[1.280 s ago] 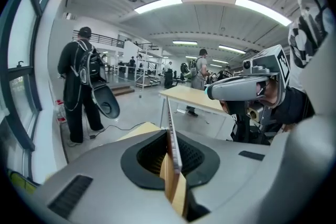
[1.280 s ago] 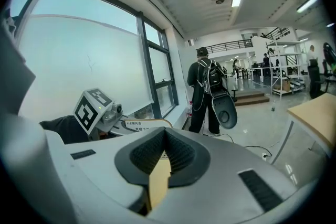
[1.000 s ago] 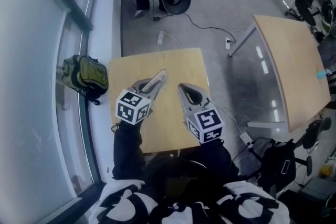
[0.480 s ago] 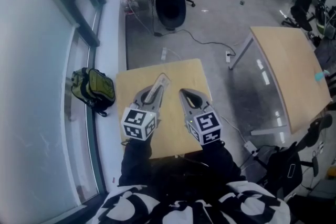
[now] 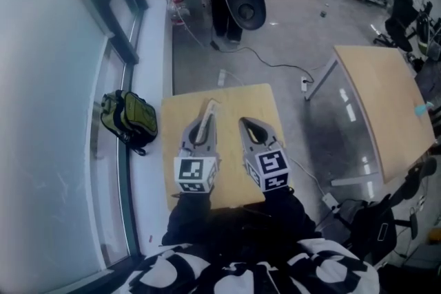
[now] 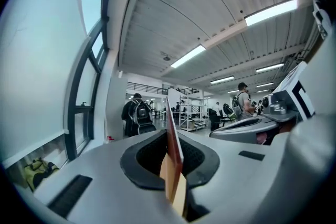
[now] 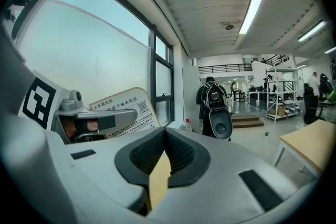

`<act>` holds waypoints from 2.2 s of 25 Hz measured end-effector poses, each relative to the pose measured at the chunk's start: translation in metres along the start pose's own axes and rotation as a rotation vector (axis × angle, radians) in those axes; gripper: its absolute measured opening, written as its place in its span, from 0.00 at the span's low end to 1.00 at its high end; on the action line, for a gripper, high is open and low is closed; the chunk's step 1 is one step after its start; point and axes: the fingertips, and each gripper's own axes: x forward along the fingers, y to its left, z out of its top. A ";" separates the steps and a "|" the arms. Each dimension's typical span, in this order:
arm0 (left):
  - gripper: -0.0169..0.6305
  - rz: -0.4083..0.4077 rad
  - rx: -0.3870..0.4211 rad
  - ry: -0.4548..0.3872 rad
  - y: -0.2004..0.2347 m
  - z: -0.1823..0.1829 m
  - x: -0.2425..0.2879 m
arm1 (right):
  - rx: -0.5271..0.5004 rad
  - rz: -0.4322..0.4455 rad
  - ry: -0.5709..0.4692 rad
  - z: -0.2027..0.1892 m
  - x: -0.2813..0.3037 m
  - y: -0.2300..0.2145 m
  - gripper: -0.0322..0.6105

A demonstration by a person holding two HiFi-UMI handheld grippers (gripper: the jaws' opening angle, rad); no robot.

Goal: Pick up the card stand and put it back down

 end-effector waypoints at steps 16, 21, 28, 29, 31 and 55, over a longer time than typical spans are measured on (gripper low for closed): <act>0.05 0.098 0.007 -0.005 0.011 -0.008 -0.019 | 0.012 -0.031 -0.027 0.005 -0.002 0.009 0.08; 0.05 0.074 0.032 0.000 0.005 -0.009 -0.022 | -0.001 -0.018 -0.049 0.012 -0.005 0.013 0.08; 0.05 0.060 0.020 -0.012 -0.004 -0.006 -0.024 | -0.014 -0.006 -0.059 0.015 -0.013 0.013 0.08; 0.05 0.056 0.019 -0.011 -0.005 -0.007 -0.024 | -0.016 -0.006 -0.056 0.015 -0.014 0.013 0.08; 0.05 0.048 0.016 -0.004 -0.008 -0.012 -0.024 | -0.022 -0.005 -0.051 0.015 -0.016 0.013 0.08; 0.05 -0.125 -0.044 0.211 -0.054 -0.113 0.026 | 0.040 -0.098 0.071 -0.040 -0.021 -0.048 0.08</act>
